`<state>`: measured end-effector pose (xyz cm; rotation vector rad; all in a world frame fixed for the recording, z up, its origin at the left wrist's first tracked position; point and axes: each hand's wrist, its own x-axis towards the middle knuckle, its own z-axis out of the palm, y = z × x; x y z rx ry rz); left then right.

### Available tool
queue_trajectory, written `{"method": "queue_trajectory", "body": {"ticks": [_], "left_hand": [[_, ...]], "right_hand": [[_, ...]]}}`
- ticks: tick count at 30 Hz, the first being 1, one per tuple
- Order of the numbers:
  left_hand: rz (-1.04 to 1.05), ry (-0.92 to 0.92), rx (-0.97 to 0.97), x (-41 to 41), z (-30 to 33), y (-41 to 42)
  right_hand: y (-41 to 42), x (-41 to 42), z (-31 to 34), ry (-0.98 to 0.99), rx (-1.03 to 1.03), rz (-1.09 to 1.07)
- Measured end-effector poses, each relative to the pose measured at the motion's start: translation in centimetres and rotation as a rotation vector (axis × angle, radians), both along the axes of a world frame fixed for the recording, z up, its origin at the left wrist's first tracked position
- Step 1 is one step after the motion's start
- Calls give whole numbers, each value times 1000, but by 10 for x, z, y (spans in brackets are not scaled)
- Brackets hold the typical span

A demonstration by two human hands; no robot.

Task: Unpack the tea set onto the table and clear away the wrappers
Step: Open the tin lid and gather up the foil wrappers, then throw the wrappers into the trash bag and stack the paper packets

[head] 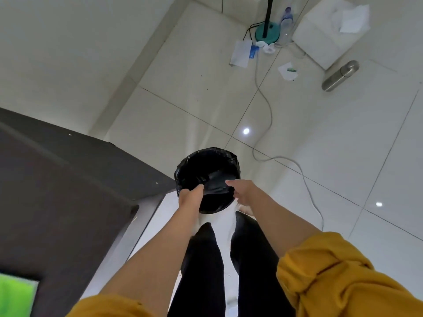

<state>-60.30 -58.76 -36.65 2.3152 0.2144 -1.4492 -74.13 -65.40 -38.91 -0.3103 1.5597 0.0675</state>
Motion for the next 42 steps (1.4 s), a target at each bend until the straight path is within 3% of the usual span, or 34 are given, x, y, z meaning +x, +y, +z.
{"method": "queue_trajectory", "body": {"ticks": [5, 9, 16, 21, 22, 25, 31, 37, 42], "left_hand": [[-36, 45, 8, -8, 10, 16], [-181, 9, 22, -17, 19, 40], [-238, -67, -133, -47, 143, 67], [-123, -212, -197, -59, 196, 104], [-84, -240, -211, -60, 204, 111], [75, -328, -264, -54, 229, 137], [394, -626, -324, 5, 266, 229], [630, -817, -230, 78, 279, 363], [618, -931, 77, 127, 264, 482]], "right_hand": [[8, -5, 14, 39, -46, 36], [21, -11, 51, 114, -118, 62], [56, -12, 143, 81, -302, 148], [86, 4, 198, -30, -527, 425], [92, 11, 212, -75, -492, 411], [113, 30, 258, -103, -574, 397], [190, 111, 307, -341, -745, 678], [298, 196, 316, -454, -797, 912], [389, 256, 311, -539, -813, 1158]]}}
